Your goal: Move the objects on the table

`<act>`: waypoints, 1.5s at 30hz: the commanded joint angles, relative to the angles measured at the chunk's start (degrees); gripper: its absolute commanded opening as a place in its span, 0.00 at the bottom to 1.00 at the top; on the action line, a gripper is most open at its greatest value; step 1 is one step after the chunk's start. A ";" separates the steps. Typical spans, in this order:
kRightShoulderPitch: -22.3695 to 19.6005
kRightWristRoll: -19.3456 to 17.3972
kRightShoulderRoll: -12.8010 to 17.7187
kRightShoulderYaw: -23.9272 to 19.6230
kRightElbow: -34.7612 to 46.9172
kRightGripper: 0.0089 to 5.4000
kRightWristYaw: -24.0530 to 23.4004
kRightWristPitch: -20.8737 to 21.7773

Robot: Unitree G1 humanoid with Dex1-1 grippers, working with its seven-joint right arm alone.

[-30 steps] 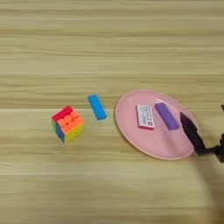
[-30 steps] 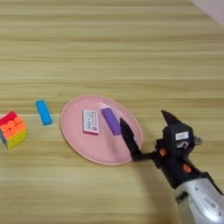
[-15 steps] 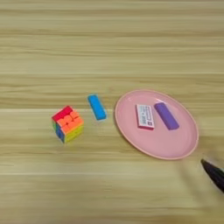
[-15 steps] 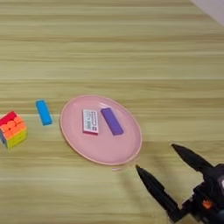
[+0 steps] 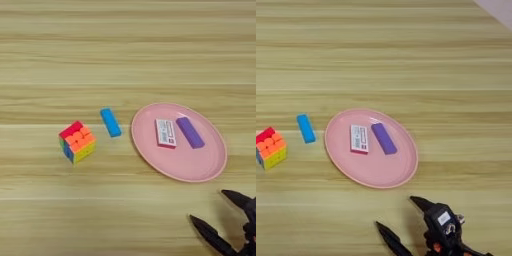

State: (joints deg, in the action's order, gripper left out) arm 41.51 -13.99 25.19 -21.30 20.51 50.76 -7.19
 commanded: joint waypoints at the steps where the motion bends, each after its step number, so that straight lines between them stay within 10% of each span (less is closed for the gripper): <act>1: 0.28 -0.79 -0.04 3.84 3.16 0.99 -1.27 -1.48; 11: -4.01 -1.95 -3.72 13.02 4.13 0.99 -6.49 -7.34; 45: -15.85 -4.18 -5.66 9.58 -3.73 0.99 -15.25 -3.60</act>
State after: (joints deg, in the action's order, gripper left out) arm 27.32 -18.04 18.46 -10.51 15.89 36.66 -12.08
